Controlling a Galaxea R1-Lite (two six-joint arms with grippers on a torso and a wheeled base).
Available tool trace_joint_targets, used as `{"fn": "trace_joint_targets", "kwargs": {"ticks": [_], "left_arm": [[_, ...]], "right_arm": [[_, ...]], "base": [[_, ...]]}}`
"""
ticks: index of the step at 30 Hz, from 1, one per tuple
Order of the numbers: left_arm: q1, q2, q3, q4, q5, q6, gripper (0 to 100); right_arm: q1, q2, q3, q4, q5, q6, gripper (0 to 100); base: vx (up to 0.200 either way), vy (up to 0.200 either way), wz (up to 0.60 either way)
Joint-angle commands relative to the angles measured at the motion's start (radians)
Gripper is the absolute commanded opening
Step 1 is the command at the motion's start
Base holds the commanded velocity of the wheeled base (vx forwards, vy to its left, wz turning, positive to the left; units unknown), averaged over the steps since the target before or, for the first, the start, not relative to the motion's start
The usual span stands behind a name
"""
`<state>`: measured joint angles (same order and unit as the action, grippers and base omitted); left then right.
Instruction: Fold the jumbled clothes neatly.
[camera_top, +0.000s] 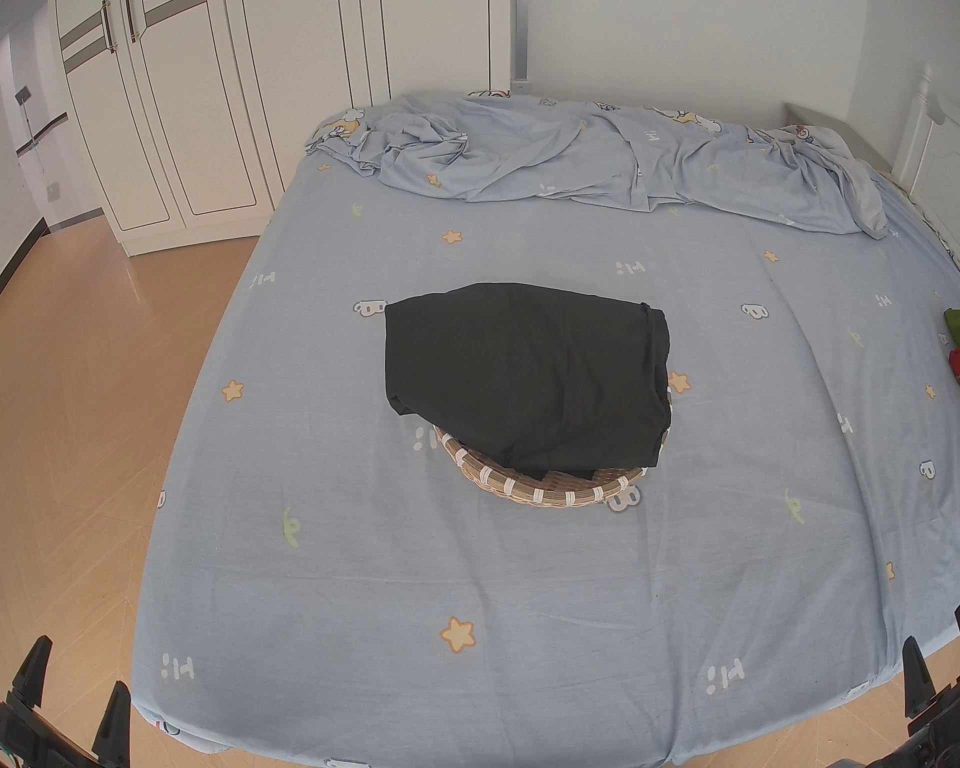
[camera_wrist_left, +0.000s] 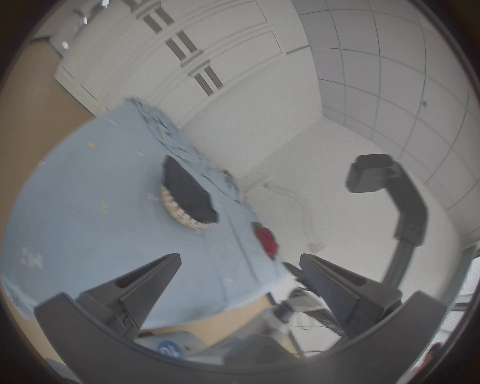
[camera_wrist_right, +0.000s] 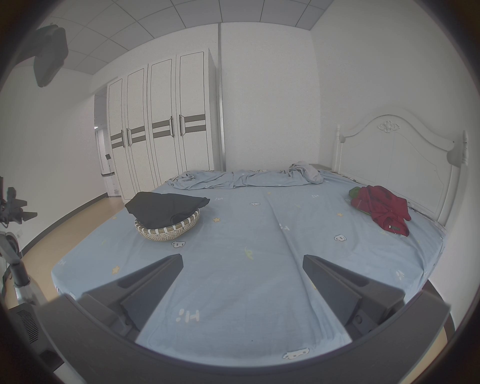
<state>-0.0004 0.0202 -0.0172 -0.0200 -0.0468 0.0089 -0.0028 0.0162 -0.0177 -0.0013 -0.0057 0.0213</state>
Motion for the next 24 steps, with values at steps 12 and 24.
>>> {"fn": "trace_joint_targets", "kwargs": {"ticks": [12, 24], "left_arm": [[-0.004, -0.020, 0.017, 0.003, 0.012, -0.001, 100], [-0.001, -0.020, 0.017, 0.005, 0.010, 0.000, 100]], "right_arm": [[0.000, -0.016, 0.018, -0.002, 0.000, 0.000, 100], [0.000, -0.016, 0.018, -0.002, 0.000, 0.000, 100]], "base": [[0.000, 0.000, 0.00], [0.000, 0.000, 0.00]]}}
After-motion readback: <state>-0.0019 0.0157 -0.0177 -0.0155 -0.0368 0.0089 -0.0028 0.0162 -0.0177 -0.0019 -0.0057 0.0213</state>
